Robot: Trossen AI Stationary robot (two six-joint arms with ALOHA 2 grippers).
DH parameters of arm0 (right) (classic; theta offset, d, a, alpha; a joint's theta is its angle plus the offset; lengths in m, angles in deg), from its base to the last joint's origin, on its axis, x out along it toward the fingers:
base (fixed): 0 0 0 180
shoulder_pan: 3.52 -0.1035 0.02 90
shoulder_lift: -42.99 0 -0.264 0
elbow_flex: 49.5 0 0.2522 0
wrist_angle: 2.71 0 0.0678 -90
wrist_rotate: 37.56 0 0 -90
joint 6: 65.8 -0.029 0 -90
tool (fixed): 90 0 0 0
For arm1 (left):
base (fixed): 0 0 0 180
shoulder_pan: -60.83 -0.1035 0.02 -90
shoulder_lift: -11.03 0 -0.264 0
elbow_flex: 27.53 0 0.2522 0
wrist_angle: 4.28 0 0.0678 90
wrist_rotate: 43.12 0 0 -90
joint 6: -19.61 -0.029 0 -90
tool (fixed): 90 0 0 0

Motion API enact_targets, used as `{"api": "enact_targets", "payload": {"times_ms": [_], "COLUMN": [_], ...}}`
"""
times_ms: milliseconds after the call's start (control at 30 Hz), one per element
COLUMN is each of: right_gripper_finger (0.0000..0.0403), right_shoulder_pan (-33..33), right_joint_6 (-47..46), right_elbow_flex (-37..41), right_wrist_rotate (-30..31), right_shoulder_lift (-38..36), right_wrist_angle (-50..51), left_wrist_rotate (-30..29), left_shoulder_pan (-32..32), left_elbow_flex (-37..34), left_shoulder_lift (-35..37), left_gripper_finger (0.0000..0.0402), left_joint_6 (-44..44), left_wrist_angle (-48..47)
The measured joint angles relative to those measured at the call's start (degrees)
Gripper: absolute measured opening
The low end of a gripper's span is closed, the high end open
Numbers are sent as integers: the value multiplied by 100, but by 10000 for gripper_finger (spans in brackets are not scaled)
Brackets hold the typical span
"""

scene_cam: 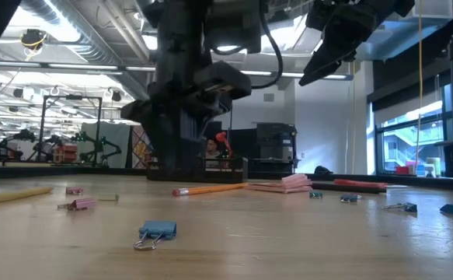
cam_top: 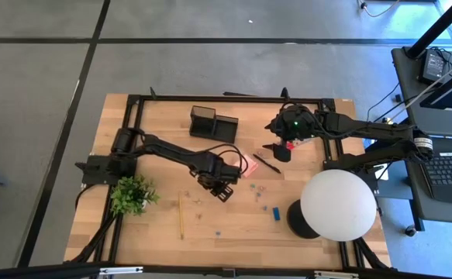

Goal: Pick and place office supplies into organizer
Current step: Put the orange pencil into the black desk organizer

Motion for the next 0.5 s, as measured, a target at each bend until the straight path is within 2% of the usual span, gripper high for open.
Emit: {"api": "enact_targets", "payload": {"times_ms": [500], "right_gripper_finger": [361], "right_shoulder_pan": [0], "right_joint_6": [23], "right_elbow_flex": [0], "right_wrist_rotate": [2], "right_shoulder_lift": [0], "right_wrist_angle": [-79], "left_wrist_rotate": [-6], "left_shoulder_pan": [-4], "left_elbow_flex": [-6], "left_shoulder_lift": [-216], "left_gripper_finger": [131], "left_joint_6": [40], "left_wrist_angle": [151]}}
